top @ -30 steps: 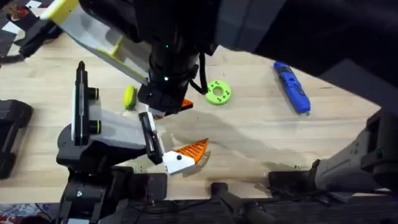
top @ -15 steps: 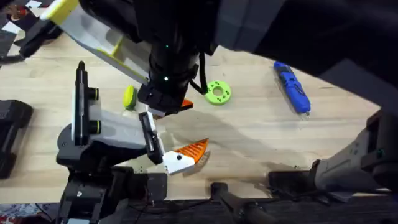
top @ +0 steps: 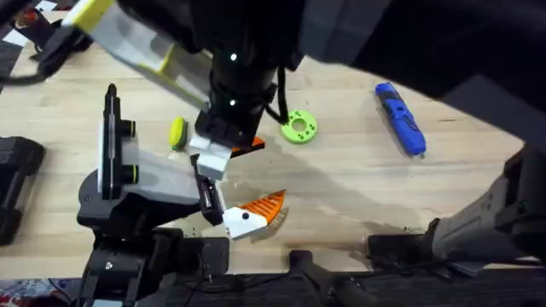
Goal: Pick up the gripper from the table and insert it into the empty holder that is missing its gripper. Then pick up a screw, insert it into the mounting hole, and use the screwdriver to tighten it. Finally, clean up the table by picking up the vegetable and placing it into the bucket.
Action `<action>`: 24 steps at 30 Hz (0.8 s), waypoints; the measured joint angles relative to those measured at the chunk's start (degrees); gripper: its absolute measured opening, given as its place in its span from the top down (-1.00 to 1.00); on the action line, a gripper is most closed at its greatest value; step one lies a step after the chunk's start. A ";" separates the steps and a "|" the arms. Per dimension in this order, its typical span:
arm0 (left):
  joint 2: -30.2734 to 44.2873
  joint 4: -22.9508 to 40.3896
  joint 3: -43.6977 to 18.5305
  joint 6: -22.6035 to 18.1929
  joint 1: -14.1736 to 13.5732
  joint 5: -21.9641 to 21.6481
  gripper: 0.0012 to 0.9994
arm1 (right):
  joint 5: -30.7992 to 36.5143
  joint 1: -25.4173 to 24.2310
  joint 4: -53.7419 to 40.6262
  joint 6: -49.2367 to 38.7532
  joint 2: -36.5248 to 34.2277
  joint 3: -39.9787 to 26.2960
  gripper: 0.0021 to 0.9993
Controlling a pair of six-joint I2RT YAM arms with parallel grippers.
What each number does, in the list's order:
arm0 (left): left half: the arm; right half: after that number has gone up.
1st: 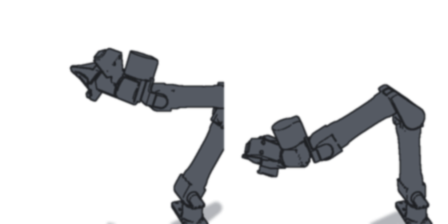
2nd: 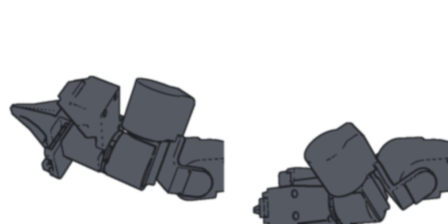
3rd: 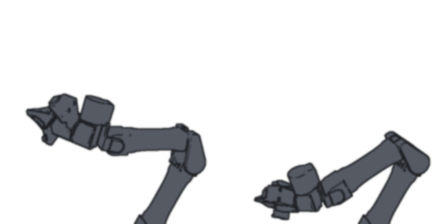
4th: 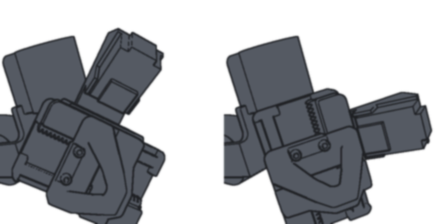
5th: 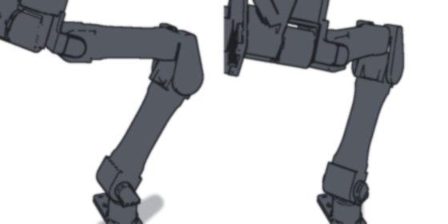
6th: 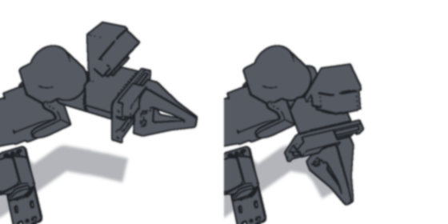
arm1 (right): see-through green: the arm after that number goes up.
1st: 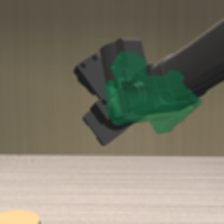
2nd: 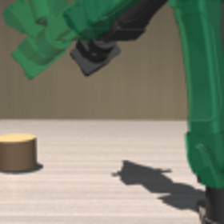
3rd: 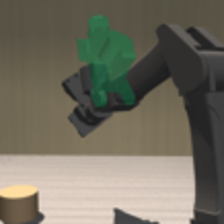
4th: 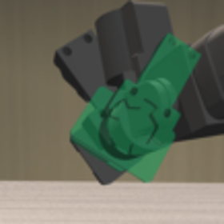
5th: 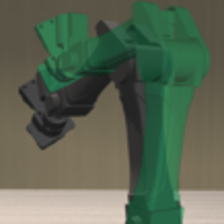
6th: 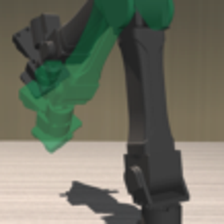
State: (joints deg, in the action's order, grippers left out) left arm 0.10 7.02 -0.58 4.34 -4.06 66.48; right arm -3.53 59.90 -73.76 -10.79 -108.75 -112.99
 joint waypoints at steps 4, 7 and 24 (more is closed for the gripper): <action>0.00 -0.02 0.00 -0.01 0.03 -0.04 -0.97 | 0.28 -0.66 0.09 0.10 0.04 -0.11 -0.99; 0.00 -0.02 0.00 -0.02 0.03 -0.04 -0.97 | 0.32 -0.61 0.07 0.11 0.15 -0.11 -0.99; 0.00 -0.04 0.00 -0.27 0.03 -0.04 -0.97 | -1.01 0.50 -0.29 0.49 7.09 -0.93 -0.99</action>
